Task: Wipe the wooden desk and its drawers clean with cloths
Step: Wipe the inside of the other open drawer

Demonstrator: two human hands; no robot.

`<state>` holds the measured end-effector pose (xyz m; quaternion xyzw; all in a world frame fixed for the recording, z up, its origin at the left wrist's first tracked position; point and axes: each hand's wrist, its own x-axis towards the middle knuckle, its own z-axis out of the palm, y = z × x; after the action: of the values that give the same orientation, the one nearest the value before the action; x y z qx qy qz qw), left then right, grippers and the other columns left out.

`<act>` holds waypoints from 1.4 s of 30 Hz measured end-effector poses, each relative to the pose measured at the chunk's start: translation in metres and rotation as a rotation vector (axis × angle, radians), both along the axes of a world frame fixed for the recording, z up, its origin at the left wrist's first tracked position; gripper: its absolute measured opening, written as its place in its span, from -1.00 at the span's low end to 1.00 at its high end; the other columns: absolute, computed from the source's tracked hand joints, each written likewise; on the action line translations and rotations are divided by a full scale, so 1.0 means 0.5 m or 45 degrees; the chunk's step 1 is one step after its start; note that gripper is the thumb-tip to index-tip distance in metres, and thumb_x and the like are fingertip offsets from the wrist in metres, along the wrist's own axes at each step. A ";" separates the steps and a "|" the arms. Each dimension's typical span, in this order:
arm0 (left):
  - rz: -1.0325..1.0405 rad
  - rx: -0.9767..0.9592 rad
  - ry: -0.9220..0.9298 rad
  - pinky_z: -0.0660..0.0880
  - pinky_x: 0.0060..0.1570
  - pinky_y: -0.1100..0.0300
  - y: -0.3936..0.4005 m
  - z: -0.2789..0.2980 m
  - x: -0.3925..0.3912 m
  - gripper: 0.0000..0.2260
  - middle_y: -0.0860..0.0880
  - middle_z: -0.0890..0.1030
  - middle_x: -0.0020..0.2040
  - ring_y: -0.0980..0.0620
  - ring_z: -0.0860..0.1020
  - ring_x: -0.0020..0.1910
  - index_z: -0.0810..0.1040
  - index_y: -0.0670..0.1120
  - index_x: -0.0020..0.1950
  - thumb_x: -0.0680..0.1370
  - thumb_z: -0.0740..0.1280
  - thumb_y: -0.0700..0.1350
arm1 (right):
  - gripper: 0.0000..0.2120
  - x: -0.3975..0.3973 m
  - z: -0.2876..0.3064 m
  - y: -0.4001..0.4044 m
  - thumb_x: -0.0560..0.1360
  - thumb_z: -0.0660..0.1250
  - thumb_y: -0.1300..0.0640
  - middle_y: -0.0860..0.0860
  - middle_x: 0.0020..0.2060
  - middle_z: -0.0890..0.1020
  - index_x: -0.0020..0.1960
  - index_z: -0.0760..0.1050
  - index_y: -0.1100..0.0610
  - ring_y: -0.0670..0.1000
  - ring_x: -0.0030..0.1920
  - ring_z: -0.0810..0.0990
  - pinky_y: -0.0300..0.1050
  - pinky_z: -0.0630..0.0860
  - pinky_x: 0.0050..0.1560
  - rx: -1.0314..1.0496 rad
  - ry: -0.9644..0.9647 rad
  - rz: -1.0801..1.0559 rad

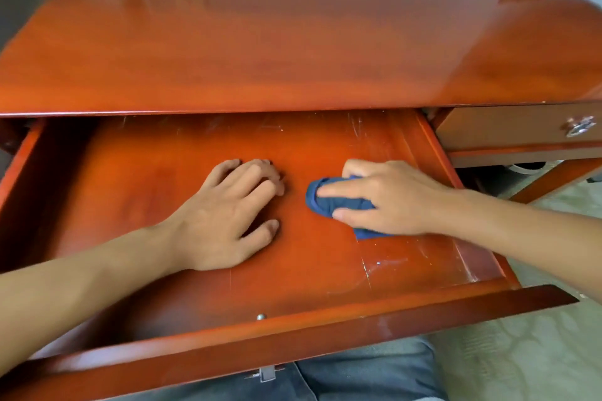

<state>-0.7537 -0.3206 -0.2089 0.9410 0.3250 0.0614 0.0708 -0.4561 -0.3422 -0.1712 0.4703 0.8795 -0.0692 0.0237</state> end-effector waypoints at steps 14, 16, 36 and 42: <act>0.022 -0.060 0.350 -0.32 0.60 -0.17 0.004 0.000 0.000 -0.29 0.16 -0.39 0.64 0.06 -0.44 0.61 -0.37 0.33 0.60 0.52 -0.31 0.56 | -0.56 0.027 0.013 0.002 0.64 -0.02 -0.25 -0.02 0.09 0.49 0.42 0.40 -0.17 0.09 -0.22 0.54 -0.02 0.50 -0.19 0.172 -0.304 -0.151; 0.028 -0.061 0.340 -0.32 0.60 -0.16 0.004 0.001 -0.001 -0.29 0.16 -0.39 0.64 0.08 -0.44 0.60 -0.37 0.34 0.60 0.52 -0.30 0.55 | -0.60 0.032 0.010 0.031 0.69 0.01 -0.17 0.04 -0.01 0.44 0.32 0.42 0.03 0.12 -0.32 0.43 0.03 0.50 -0.23 0.289 -0.419 -0.467; 0.020 -0.060 0.281 -0.30 0.62 -0.11 0.002 -0.008 -0.004 -0.29 0.20 -0.29 0.67 0.15 -0.38 0.62 -0.25 0.34 0.64 0.52 -0.23 0.54 | -0.66 -0.134 0.046 -0.089 0.47 0.50 -0.07 -0.14 0.00 0.49 0.20 0.51 -0.09 -0.10 -0.05 0.45 -0.23 0.34 -0.19 -0.421 0.109 0.012; 0.028 -0.089 0.278 -0.29 0.62 -0.12 -0.006 0.001 0.000 -0.28 0.19 -0.29 0.67 0.14 -0.39 0.62 -0.26 0.35 0.63 0.51 -0.30 0.56 | -0.69 0.012 0.103 -0.104 0.33 0.64 0.05 -0.20 -0.16 0.60 -0.03 0.60 -0.14 -0.22 -0.15 0.57 -0.23 0.50 -0.19 -0.791 -0.089 -0.211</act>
<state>-0.7535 -0.3236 -0.2083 0.9355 0.3430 -0.0521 0.0670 -0.4502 -0.3941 -0.1196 0.5125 0.7737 -0.3200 0.1906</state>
